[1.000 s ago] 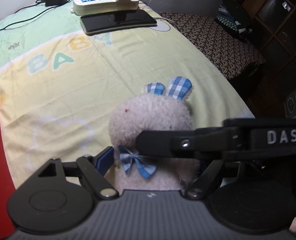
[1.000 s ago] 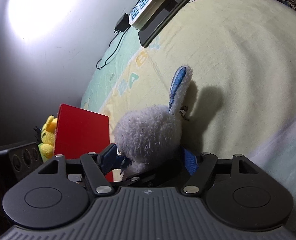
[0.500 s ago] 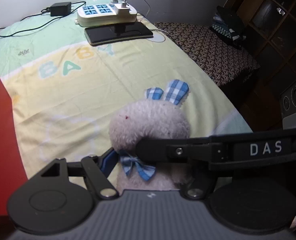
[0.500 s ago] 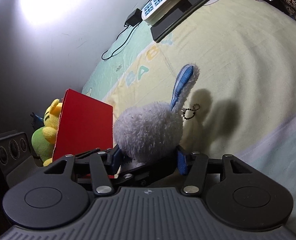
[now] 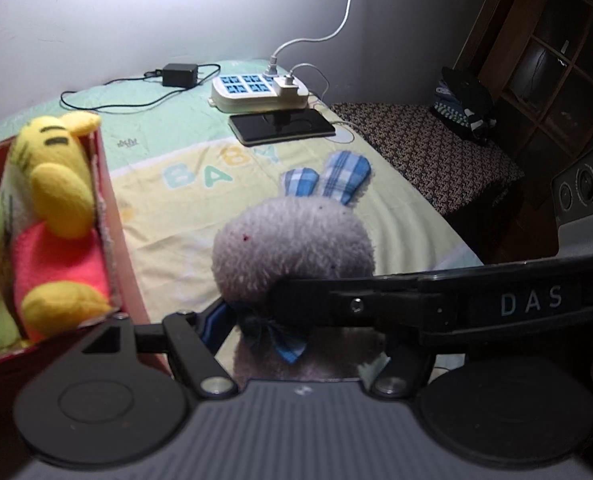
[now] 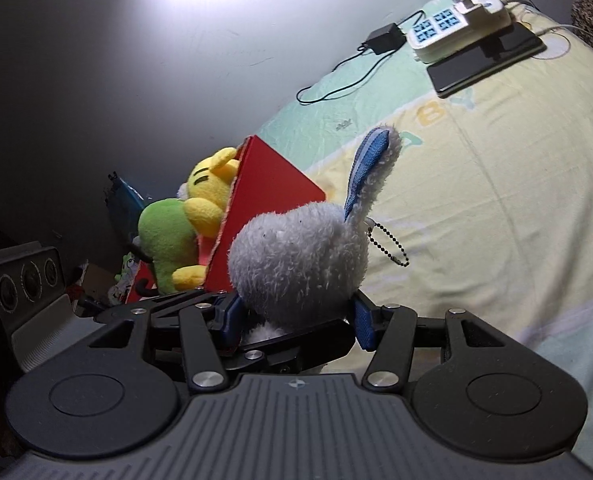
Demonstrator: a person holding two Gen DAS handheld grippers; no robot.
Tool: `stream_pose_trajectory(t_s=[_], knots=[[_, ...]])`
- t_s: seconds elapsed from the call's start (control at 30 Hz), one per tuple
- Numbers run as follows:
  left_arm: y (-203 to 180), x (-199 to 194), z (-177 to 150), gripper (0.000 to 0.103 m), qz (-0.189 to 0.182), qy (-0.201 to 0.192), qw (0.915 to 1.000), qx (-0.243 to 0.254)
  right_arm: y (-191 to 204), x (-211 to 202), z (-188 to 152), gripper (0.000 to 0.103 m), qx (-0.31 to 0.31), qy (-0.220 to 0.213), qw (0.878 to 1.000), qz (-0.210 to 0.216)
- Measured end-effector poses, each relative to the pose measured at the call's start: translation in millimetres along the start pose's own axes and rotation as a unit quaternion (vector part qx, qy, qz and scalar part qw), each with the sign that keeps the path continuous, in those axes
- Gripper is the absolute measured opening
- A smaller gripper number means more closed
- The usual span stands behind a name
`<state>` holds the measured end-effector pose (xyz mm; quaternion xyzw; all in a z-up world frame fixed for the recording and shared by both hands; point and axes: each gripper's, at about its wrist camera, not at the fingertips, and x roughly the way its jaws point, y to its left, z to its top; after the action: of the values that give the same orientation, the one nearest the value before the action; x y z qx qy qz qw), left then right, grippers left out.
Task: Organize objects
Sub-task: 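Carry the white bunny with the right tool over the red box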
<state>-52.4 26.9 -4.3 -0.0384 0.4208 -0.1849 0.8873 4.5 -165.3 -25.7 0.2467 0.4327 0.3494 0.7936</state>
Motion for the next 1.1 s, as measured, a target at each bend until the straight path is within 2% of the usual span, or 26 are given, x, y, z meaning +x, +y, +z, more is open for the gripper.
stream_pose_trajectory(t_s=[0.33, 0.67, 0.87, 1.1], knots=[[30.6, -73.9, -12.6, 0.071, 0.027, -0.070, 0.9972, -0.009, 67.6, 10.6, -3.4, 0.057, -0.069, -0.013, 0.997, 0.030], [77.4, -136.2, -17.1, 0.071, 0.056, -0.135, 0.9884, -0.040, 131.9, 42.2, 5.0, 0.057, -0.132, -0.023, 0.988, 0.074], [112.3, -160.9, -14.5, 0.071, 0.085, -0.158, 0.9820, -0.060, 165.2, 72.3, 12.1, 0.057, -0.157, -0.019, 0.983, 0.098], [160.3, -174.3, -8.8, 0.071, 0.131, -0.163, 0.9736, -0.092, 191.9, 126.3, 25.9, 0.057, -0.144, 0.001, 0.982, 0.123]])
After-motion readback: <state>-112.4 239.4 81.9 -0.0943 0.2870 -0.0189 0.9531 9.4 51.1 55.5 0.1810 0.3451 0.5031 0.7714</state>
